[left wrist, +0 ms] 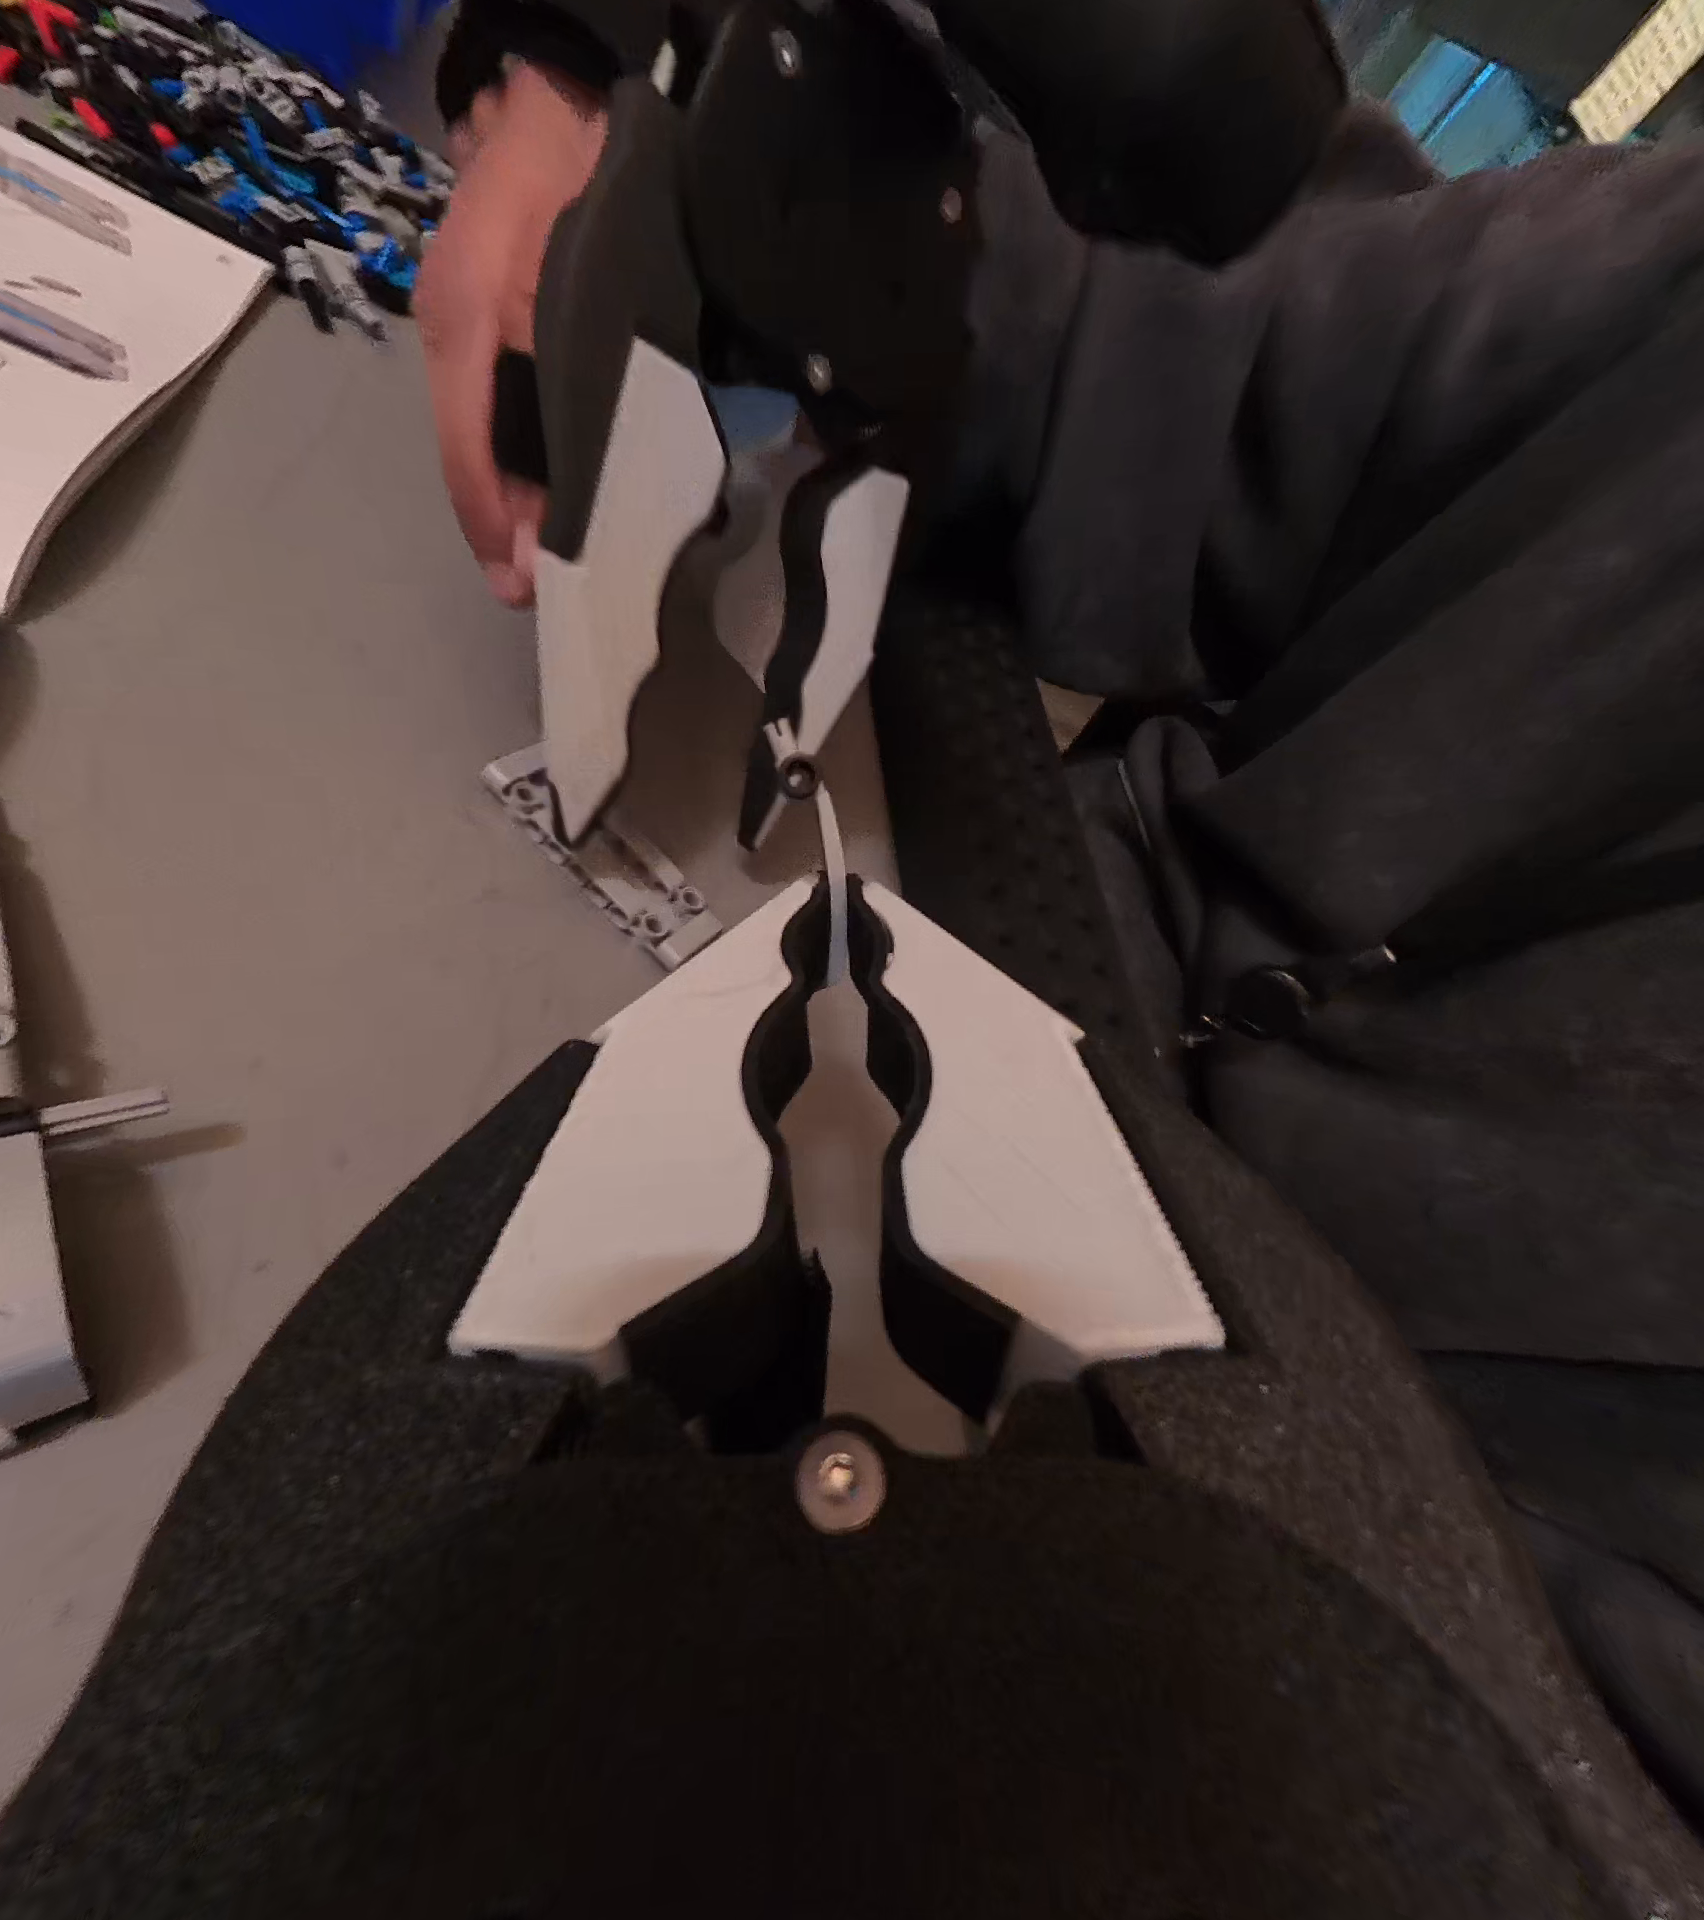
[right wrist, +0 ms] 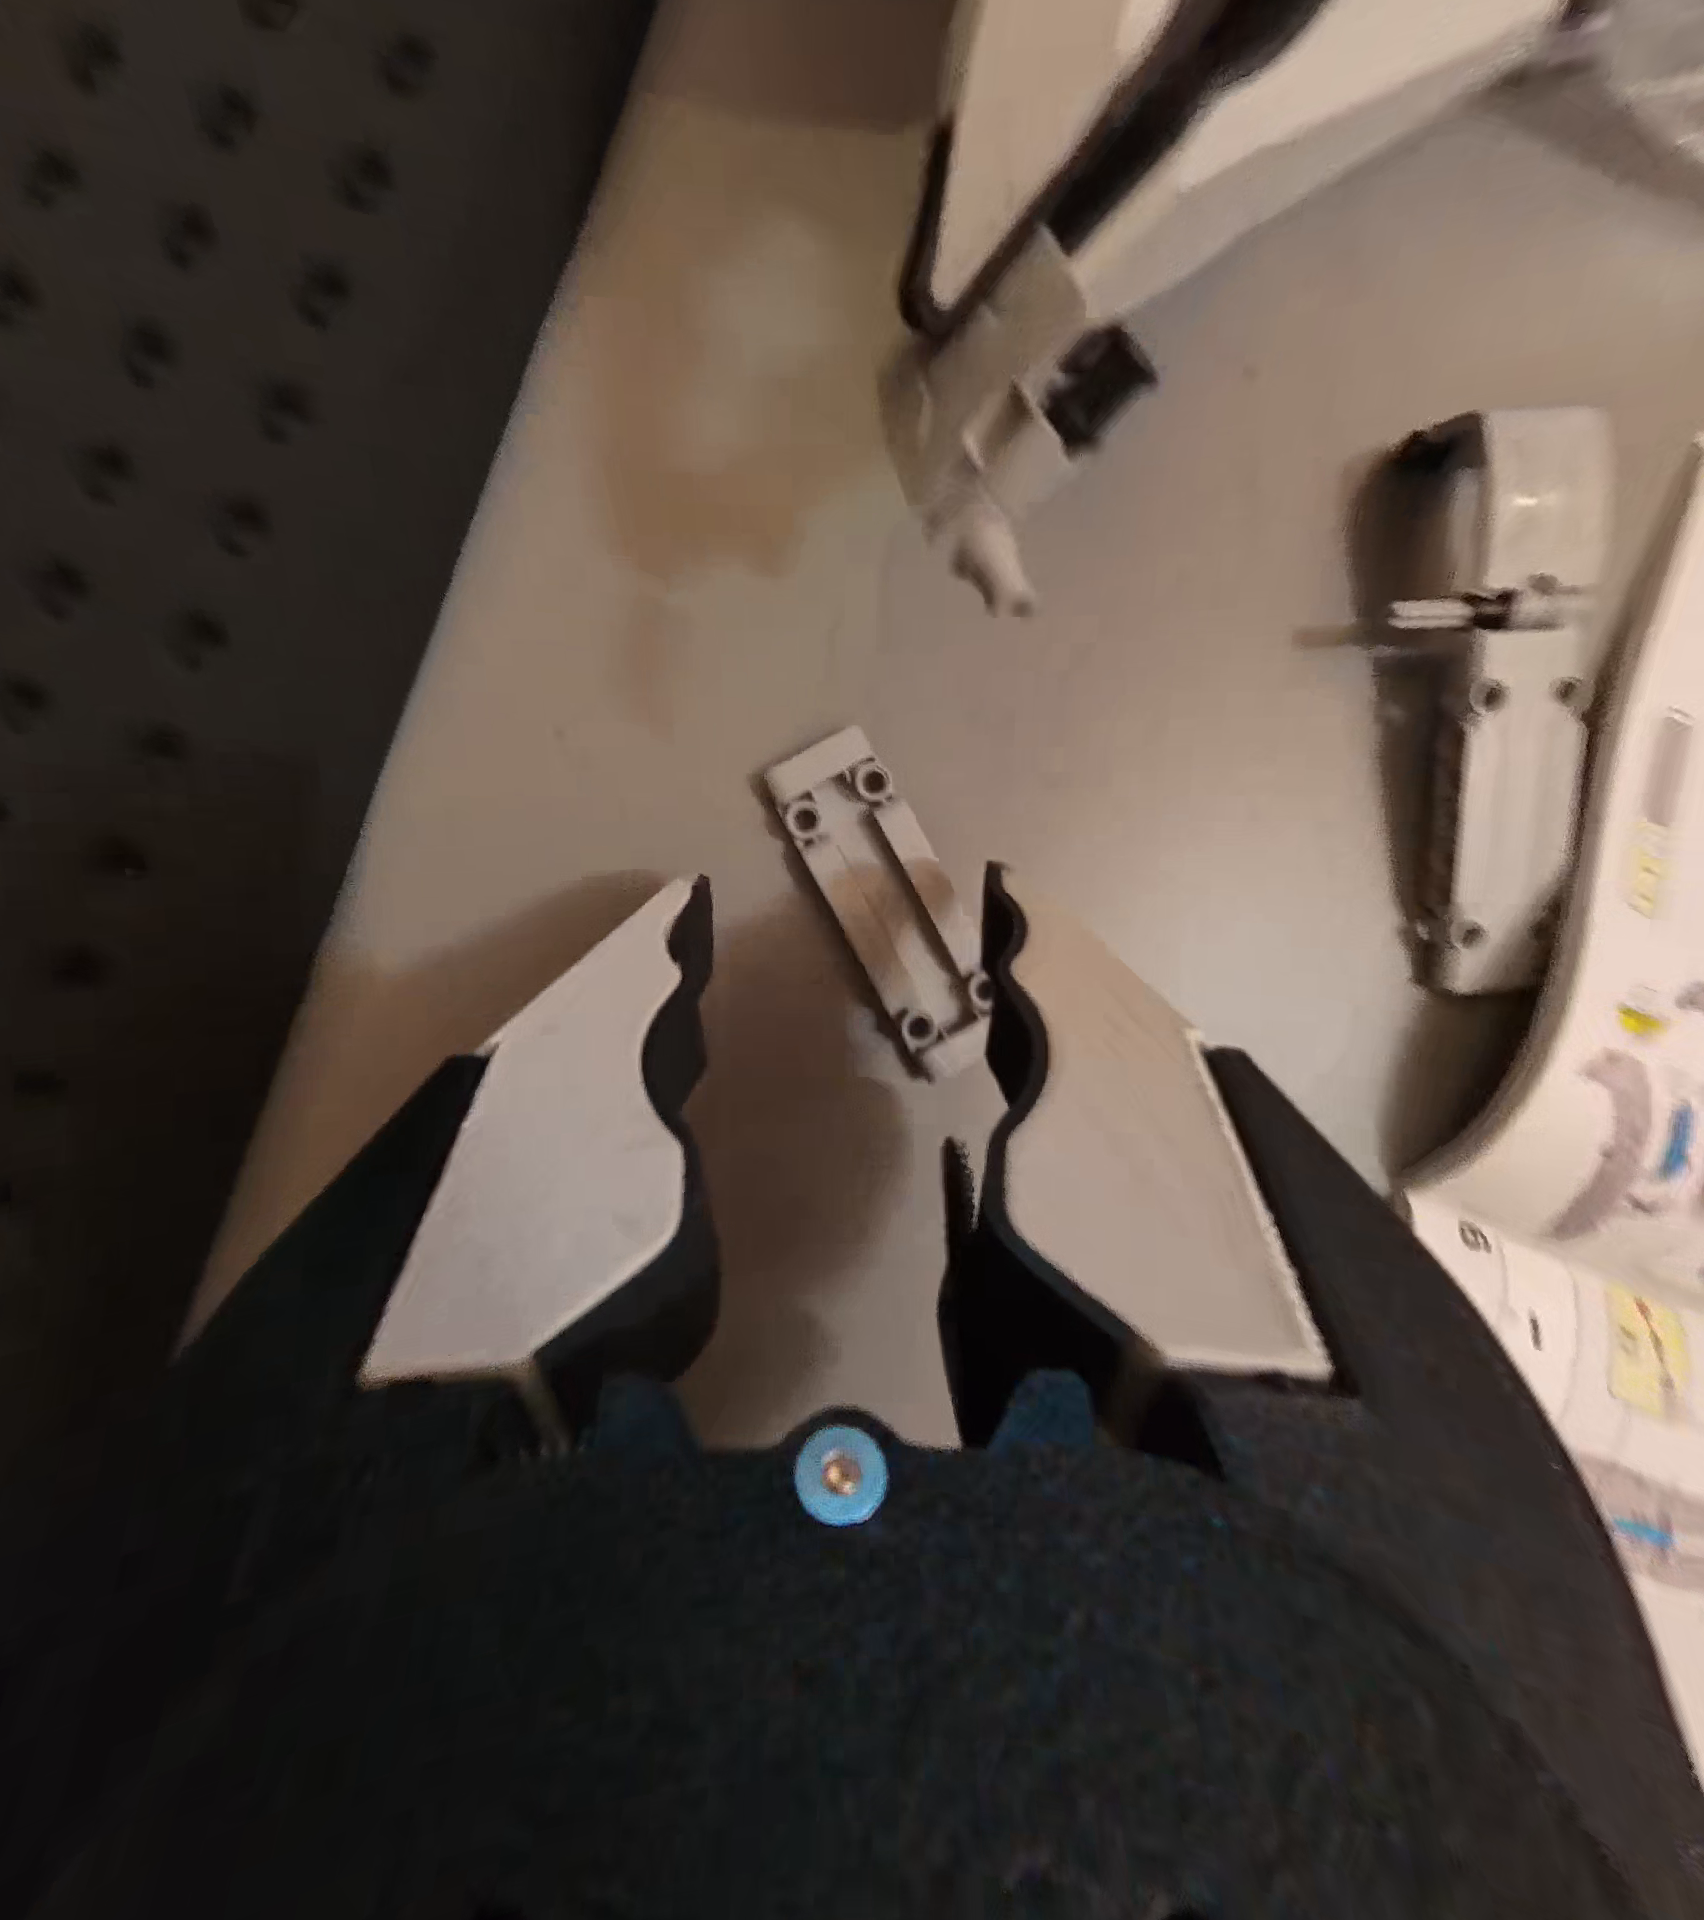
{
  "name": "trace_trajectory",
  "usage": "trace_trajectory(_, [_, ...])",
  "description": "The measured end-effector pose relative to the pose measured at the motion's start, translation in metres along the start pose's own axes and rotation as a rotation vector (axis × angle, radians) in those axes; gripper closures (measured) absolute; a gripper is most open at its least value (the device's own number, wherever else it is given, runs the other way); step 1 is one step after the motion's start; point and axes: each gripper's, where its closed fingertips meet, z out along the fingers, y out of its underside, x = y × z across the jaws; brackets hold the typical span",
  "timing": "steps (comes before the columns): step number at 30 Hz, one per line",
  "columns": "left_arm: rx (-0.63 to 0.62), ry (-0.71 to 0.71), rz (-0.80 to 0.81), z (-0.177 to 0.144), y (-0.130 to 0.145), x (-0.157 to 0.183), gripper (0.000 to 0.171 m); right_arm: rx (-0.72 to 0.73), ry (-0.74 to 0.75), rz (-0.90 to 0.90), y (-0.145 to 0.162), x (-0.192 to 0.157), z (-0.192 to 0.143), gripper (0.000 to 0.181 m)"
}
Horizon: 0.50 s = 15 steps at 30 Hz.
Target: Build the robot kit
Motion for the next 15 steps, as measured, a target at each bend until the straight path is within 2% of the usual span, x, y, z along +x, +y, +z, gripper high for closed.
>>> trace_trajectory(4, [0.047, -0.032, -0.085, -0.008, -0.007, -0.011, 0.17, -0.079, -0.081, 0.026, 0.002, 0.003, 0.017, 0.14])
trace_trajectory(5, [0.064, -0.041, -0.101, -0.012, -0.01, -0.013, 0.17, -0.088, -0.087, 0.043, 0.002, 0.004, 0.017, 0.149])
trace_trajectory(9, [0.114, -0.034, -0.157, -0.021, -0.018, -0.013, 0.17, -0.124, -0.006, 0.063, 0.005, 0.006, 0.014, 0.156])
trace_trajectory(12, [0.091, -0.05, -0.188, -0.017, -0.015, -0.015, 0.17, -0.067, 0.304, -0.025, -0.001, 0.032, -0.008, 0.156])
trace_trajectory(15, [0.053, -0.05, -0.238, -0.008, -0.007, -0.018, 0.17, 0.063, 0.773, -0.162, -0.016, 0.064, -0.058, 0.156])
